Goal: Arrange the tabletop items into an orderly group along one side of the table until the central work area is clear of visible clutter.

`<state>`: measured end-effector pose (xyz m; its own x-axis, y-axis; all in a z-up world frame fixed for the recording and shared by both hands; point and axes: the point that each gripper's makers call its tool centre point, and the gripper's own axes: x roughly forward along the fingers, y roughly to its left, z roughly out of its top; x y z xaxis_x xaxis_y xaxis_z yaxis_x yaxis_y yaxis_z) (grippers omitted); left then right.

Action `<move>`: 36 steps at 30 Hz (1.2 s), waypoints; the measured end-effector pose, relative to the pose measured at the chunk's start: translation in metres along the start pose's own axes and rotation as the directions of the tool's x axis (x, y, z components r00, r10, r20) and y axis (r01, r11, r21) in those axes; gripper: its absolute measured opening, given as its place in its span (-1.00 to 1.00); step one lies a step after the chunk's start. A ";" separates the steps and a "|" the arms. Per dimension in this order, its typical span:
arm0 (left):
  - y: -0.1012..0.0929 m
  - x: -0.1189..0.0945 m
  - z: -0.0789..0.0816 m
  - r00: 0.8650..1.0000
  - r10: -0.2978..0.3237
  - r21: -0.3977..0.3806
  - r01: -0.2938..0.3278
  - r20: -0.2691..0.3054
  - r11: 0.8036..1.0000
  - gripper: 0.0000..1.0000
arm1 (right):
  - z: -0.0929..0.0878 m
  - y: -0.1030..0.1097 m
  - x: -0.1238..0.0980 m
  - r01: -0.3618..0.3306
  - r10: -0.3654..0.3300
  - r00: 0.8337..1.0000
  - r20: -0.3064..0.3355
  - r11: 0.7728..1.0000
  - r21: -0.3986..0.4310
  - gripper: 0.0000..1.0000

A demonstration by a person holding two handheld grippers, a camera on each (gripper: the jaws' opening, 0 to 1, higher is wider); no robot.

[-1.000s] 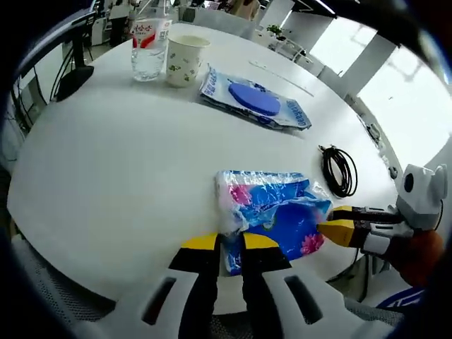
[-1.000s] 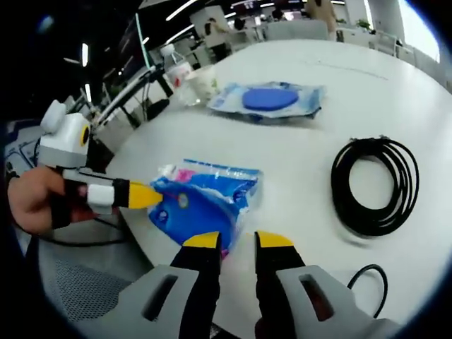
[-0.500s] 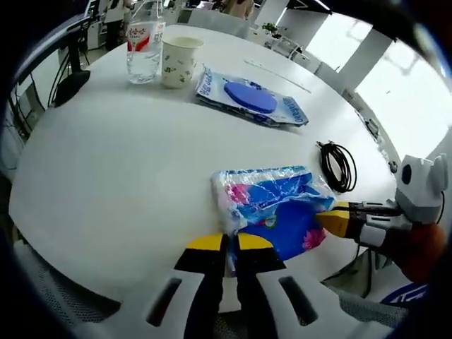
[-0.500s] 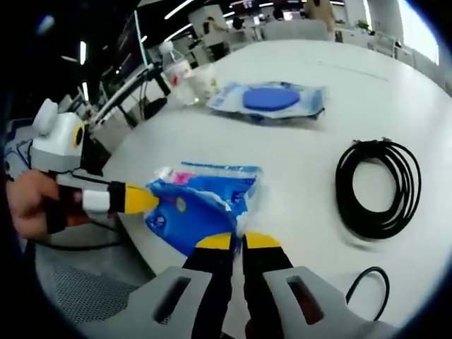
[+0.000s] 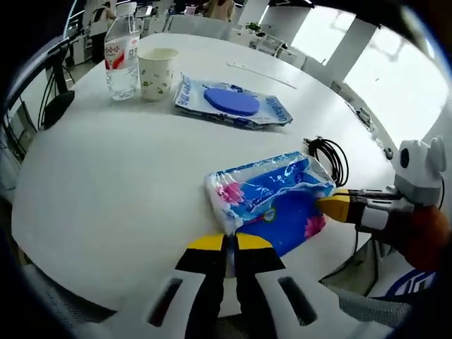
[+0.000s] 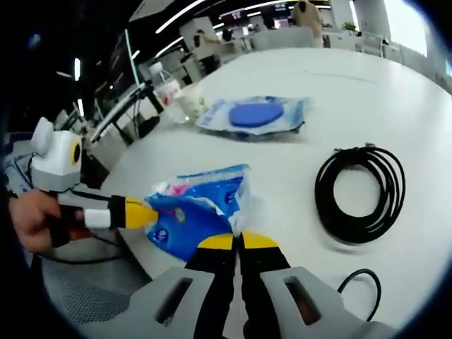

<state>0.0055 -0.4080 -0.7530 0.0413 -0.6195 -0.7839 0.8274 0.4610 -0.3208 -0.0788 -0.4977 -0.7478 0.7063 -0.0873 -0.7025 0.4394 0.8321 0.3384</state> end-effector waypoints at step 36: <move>0.000 -0.007 0.030 0.994 -0.081 -0.021 0.082 0.068 0.996 -0.75 | 0.081 -0.118 -0.037 0.149 -0.181 0.970 0.165 0.970 0.192 -1.00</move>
<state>0.0222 -0.4224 -0.7323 0.0122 -0.6962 -0.7178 0.8161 0.4217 -0.3952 -0.1115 -0.6369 -0.7106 0.6966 -0.3258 -0.6392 0.6380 0.6888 0.3442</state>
